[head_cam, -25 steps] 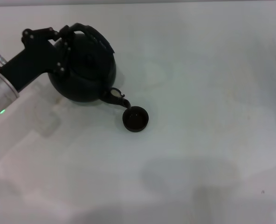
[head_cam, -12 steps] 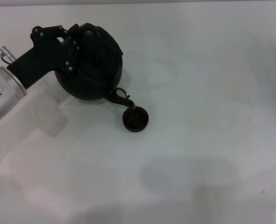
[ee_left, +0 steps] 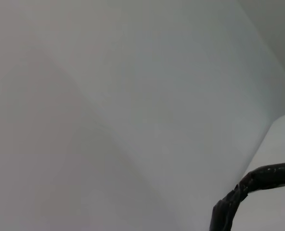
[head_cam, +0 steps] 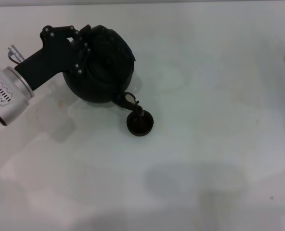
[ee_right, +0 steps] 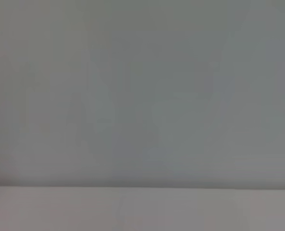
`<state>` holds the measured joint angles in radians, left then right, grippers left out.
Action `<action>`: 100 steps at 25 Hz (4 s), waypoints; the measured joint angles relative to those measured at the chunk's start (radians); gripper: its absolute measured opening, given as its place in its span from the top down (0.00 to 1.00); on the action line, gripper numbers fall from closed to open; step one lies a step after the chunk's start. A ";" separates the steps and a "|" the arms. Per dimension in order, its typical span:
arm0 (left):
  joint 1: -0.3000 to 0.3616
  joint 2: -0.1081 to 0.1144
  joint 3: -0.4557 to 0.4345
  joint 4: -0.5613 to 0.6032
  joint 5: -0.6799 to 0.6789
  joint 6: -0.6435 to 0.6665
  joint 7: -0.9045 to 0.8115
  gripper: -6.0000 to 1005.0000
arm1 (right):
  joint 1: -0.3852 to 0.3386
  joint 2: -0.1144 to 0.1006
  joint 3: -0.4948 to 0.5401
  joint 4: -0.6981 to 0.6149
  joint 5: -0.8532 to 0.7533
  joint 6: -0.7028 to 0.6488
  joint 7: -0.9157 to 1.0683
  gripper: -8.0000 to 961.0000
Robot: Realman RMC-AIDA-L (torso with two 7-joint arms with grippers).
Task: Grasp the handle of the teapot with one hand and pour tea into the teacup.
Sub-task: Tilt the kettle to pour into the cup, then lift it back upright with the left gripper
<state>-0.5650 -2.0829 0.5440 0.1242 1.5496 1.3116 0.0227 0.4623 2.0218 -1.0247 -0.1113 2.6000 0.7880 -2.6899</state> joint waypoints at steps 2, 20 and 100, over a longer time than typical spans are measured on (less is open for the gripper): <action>-0.002 0.000 0.002 0.000 0.000 0.001 0.001 0.89 | 0.001 0.000 0.000 0.001 0.000 0.000 0.000 0.12; 0.011 0.002 0.013 0.011 0.000 0.080 0.060 0.89 | 0.003 0.000 0.000 0.001 0.000 -0.024 0.012 0.12; 0.028 0.001 0.050 0.049 -0.005 0.084 0.083 0.89 | 0.001 -0.002 0.000 0.005 0.002 -0.024 0.013 0.12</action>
<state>-0.5369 -2.0822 0.5938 0.1730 1.5444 1.3959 0.1058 0.4632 2.0202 -1.0247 -0.1059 2.6016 0.7640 -2.6768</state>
